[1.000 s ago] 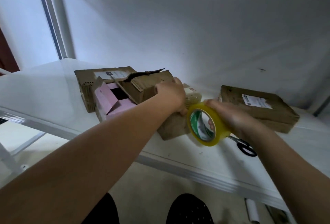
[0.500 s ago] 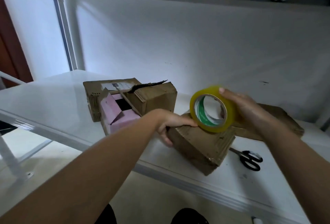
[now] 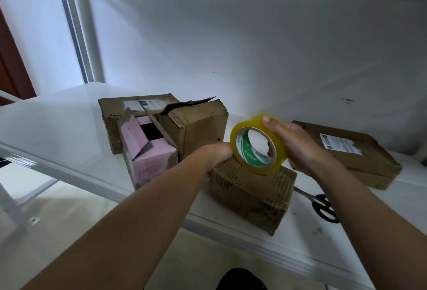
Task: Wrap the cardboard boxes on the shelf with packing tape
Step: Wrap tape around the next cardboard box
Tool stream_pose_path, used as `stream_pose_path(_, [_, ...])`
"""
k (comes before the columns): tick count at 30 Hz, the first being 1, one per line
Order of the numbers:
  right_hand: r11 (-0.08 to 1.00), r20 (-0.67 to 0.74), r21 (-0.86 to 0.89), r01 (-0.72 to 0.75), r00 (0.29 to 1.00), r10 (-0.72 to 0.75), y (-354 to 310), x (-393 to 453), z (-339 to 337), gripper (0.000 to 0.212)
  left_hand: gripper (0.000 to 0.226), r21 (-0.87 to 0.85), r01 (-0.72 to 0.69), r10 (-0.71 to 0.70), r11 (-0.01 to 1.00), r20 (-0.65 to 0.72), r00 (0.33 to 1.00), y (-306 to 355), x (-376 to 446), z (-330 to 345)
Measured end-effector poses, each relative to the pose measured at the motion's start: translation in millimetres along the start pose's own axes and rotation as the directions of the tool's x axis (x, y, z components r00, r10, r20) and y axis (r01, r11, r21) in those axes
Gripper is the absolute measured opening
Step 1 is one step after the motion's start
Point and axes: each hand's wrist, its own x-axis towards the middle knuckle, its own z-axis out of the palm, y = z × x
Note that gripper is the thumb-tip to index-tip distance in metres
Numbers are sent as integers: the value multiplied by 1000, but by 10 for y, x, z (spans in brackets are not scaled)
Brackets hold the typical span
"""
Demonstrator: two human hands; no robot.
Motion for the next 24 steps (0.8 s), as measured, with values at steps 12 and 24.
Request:
stream_pose_path(12, [794,171,-585,-161,933,315,-489,25,-419,77,70,576,-17,142,817,-172,975,-5,-30,6])
stream_pose_path(24, [591,188,-751,-294,762,619,-519,-161,-689,58,69,736,54,125,675,-186,974,98,-51,71])
